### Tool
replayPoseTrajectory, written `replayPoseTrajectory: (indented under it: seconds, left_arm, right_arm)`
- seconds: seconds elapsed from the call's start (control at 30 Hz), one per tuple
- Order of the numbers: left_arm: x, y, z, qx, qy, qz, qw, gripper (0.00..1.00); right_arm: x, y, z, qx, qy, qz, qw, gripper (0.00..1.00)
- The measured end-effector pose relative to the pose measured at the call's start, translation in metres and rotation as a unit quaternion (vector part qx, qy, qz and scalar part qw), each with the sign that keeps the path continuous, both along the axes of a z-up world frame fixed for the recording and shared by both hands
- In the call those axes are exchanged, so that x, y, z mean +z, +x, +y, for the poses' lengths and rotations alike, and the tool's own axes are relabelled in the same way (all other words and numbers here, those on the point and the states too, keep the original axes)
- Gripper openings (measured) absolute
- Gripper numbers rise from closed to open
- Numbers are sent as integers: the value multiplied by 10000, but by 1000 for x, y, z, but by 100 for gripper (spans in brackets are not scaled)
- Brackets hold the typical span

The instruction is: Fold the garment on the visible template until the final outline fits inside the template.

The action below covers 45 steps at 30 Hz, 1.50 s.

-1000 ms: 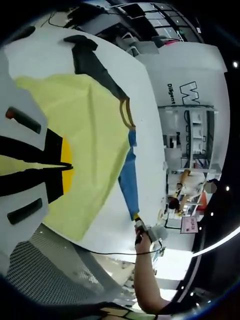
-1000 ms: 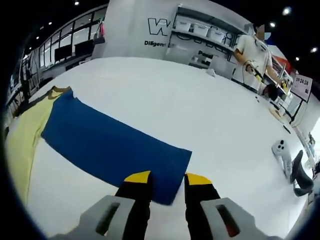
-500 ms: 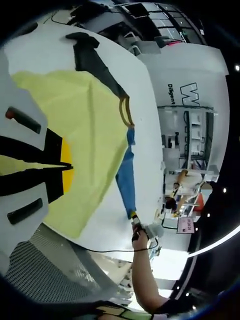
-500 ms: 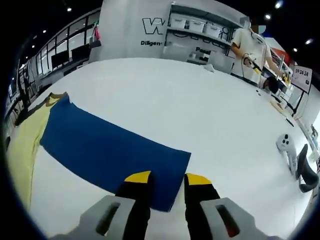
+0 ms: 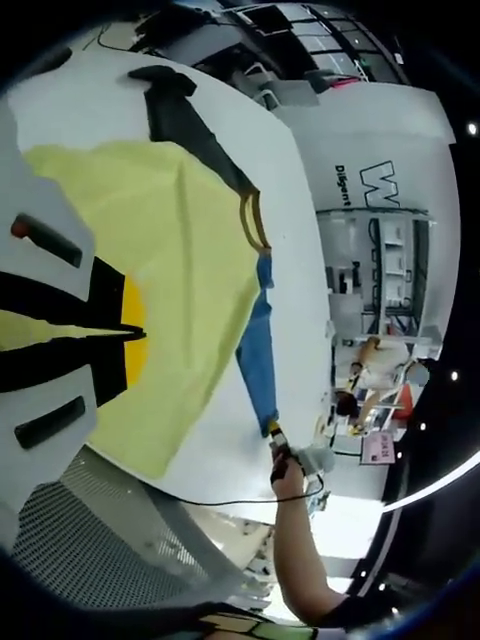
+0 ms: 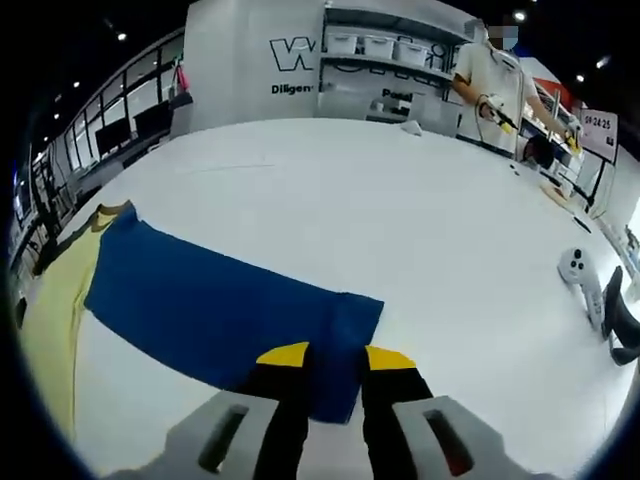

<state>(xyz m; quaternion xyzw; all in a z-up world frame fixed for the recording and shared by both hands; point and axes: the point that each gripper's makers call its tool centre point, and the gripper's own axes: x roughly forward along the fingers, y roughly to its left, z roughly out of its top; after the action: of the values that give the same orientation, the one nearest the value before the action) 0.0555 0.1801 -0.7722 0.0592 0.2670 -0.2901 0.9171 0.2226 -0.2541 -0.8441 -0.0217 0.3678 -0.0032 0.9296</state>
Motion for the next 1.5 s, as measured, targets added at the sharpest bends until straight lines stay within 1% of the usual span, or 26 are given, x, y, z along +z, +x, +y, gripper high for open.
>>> replayPoseTrajectory:
  seconds: [0.07, 0.17, 0.2, 0.27, 0.4, 0.47, 0.53, 0.63, 0.67, 0.77, 0.8, 0.9, 0.97, 1.03, 1.17, 1.27, 1.33, 1.37, 1.47, 1.5]
  left_arm:
    - [0, 0, 0, -4, 2, 12, 10000, 0]
    - [0, 0, 1, -12, 24, 6, 10000, 0]
    - [0, 0, 1, -12, 24, 9, 10000, 0]
    - [-1, 0, 1, -20, 40, 27, 10000, 0]
    - [-2, 0, 1, -26, 37, 33, 10000, 0]
    - [-2, 0, 1, -23, 47, 30, 10000, 0]
    - [-1, 0, 1, -27, 56, 8, 10000, 0]
    - [0, 0, 2, -22, 56, -19, 10000, 0]
    - [1, 1, 2, -16, 57, -25, 10000, 0]
    - [0, 1, 3, -5, 67, -15, 10000, 0]
    - [-1, 1, 3, -8, 78, -17, 10000, 0]
    - [-1, 0, 3, -9, 91, -8, 10000, 0]
    - [0, 1, 3, 1, 83, -25, 10000, 0]
    - [0, 1, 3, 5, 83, -17, 10000, 0]
    - [-1, 1, 4, -2, 97, -7, 10000, 0]
    - [-1, 0, 4, -3, 107, -1, 9999, 0]
    - [-1, 0, 4, -4, 115, 6, 9999, 0]
    - [-1, 0, 4, 0, 117, 2, 9999, 0]
    - [-1, 1, 4, 9, 94, -3, 10000, 0]
    - [-1, 0, 4, -2, 109, 17, 9999, 0]
  right_arm:
    - [0, 0, -1, -48, -70, -35, 10000, 5]
    - [0, 2, 3, 121, -246, -16, 9996, 0]
    - [0, 3, 4, 285, -458, 35, 9985, 0]
    - [0, 4, 5, 345, -637, 82, 9973, 0]
    - [-1, 7, 3, 222, -626, 60, 9978, 0]
    - [0, 8, 2, 187, -559, 88, 9982, 0]
    - [4, 8, 0, 69, -411, -66, 9991, 0]
    - [15, 9, -5, -87, -417, -242, 9988, 0]
    - [20, 12, -6, -118, -323, -328, 9989, 0]
    - [24, 15, -5, -85, -223, -351, 9991, 0]
    - [29, 17, -6, -117, -211, -405, 9989, 0]
    - [39, 21, -8, -294, 8, -551, 9980, 0]
    - [49, 24, -11, -331, 38, -646, 9974, 0]
    - [54, 25, -11, -316, 35, -691, 9971, 0]
    - [71, 31, -8, -229, 37, -871, 9959, 0]
    - [79, 34, -5, -223, 65, -953, 9952, 0]
    - [89, 35, 1, -229, 120, -1010, 9945, 0]
    - [95, 38, 4, -114, 47, -1123, 9936, 0]
    - [106, 40, 13, -36, 80, -1239, 9923, 0]
    - [109, 41, 18, 53, 80, -1231, 9924, 0]
